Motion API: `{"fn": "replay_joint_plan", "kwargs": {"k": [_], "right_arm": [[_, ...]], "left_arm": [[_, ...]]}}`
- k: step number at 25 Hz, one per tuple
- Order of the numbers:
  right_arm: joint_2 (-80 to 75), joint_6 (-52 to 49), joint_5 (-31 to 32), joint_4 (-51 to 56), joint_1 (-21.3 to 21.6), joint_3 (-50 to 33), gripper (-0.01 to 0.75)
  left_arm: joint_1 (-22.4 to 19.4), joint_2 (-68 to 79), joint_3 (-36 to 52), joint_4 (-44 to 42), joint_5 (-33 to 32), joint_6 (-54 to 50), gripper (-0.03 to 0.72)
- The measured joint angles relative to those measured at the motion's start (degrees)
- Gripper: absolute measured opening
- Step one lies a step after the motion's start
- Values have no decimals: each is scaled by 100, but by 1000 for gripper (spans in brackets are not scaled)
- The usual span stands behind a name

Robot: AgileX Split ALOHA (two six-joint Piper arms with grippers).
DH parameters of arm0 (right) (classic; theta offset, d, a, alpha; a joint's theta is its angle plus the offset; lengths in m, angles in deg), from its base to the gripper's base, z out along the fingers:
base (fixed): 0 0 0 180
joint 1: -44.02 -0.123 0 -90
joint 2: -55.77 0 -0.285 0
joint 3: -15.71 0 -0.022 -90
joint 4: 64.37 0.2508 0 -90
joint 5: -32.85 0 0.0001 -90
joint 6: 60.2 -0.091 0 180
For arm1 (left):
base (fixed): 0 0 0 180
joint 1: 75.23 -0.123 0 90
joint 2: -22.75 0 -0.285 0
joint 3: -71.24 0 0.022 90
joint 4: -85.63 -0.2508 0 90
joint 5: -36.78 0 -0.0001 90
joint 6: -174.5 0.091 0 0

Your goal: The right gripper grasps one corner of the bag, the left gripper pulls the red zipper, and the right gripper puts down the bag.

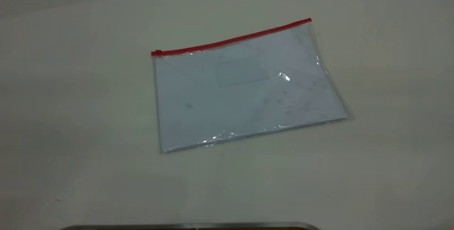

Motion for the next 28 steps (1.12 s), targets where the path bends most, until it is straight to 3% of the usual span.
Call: {"fn": "replay_joint_plan", "kwargs": {"k": [19, 22, 28], "right_arm": [[83, 175, -34, -11, 21, -7, 383], [345, 175, -37, 94, 444, -7, 383], [1538, 175, 0, 132, 2123, -7, 383]], "left_arm": [[0, -1996, 50, 85, 22, 0, 447], [0, -2127, 50, 85, 12, 0, 447], [0, -2450, 55, 85, -13, -21, 447]]}}
